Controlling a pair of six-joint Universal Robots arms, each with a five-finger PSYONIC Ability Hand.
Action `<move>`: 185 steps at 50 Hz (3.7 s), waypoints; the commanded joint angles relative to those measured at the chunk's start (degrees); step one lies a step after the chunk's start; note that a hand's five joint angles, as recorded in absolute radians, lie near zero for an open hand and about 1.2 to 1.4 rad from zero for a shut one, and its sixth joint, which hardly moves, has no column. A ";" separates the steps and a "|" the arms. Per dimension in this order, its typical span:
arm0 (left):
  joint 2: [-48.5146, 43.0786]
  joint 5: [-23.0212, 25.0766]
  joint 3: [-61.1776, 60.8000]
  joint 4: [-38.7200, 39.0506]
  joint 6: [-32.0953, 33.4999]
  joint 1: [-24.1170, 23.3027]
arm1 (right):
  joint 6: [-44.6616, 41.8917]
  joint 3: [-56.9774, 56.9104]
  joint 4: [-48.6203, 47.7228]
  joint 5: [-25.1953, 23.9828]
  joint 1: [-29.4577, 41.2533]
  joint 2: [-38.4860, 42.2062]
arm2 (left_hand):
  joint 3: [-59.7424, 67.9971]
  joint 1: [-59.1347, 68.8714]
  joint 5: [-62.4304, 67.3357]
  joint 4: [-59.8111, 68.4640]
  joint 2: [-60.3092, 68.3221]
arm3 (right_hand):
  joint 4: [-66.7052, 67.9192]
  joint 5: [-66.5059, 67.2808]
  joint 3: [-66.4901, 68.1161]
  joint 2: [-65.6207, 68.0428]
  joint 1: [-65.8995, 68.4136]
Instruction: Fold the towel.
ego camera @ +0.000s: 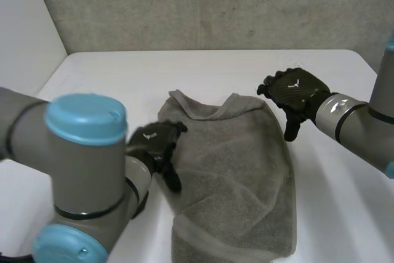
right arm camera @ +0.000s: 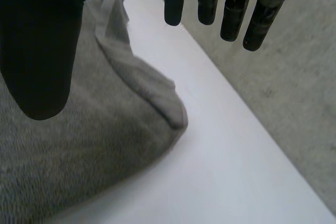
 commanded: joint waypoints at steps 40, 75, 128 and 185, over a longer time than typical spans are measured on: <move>-16.68 15.60 9.42 27.80 43.03 23.03 | -5.94 -0.36 -2.94 0.22 -0.17 10.12 | 67.43 67.22 67.55 67.56 67.60 | -3.55 -3.74 -2.41 -3.56 -1.98; 5.37 7.71 -5.60 4.00 16.76 20.13 | -7.33 -12.58 -15.25 -11.29 4.32 25.94 | 3.54 3.32 3.65 3.66 3.70 | 15.53 15.34 16.68 15.52 17.10; -0.78 -0.37 -14.39 8.65 2.43 10.55 | -9.01 -21.99 -18.23 -13.84 6.08 32.89 | 14.64 14.42 14.75 14.77 14.80 | 66.45 66.26 67.59 66.44 68.02; 26.48 4.72 8.11 -5.04 25.36 20.99 | -3.71 -15.66 21.30 -5.41 -11.33 -22.93 | 67.43 67.22 67.55 67.56 67.60 | 66.45 66.26 67.59 66.44 68.02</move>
